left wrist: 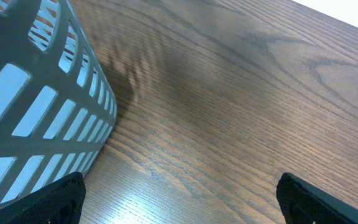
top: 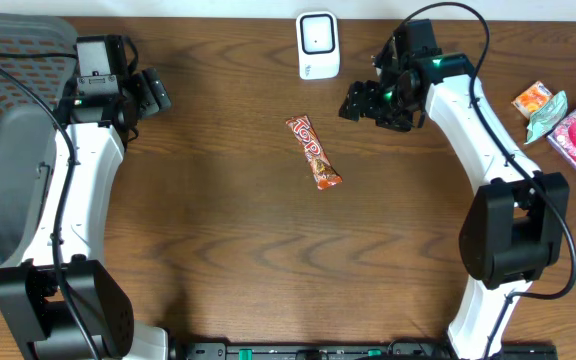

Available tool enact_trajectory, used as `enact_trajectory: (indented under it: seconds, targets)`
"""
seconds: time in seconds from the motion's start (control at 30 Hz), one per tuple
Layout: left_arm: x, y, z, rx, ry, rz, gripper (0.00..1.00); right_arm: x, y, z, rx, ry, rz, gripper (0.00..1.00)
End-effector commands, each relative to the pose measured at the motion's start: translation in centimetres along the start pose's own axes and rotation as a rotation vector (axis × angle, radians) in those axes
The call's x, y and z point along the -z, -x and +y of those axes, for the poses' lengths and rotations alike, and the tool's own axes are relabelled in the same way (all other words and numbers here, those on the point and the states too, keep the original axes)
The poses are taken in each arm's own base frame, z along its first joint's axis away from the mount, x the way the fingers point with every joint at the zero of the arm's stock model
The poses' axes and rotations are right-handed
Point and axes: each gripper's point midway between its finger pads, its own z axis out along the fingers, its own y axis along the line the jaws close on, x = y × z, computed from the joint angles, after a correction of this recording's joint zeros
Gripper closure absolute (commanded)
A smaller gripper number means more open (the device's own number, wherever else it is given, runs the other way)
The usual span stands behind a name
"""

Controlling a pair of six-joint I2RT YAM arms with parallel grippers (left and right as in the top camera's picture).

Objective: Scan the item barcode

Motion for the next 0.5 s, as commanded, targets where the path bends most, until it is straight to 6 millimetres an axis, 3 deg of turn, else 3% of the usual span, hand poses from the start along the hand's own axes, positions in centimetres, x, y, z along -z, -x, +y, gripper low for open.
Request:
enact_trajectory:
  seconds: [0.0,0.17,0.47]
  targets:
    - [-0.1,0.1,0.3,0.012,0.012,-0.001,0.02,0.0,0.0,0.7,0.040,-0.008,-0.008,0.12]
    - [-0.1,0.1,0.3,0.012,0.012,-0.001,0.02,-0.4,0.0,2.0,0.074,0.005,-0.020,0.05]
    - [-0.1,0.1,0.3,0.012,0.012,-0.001,0.02,-1.4,-0.2,4.1,0.152,-0.042,-0.060,0.01]
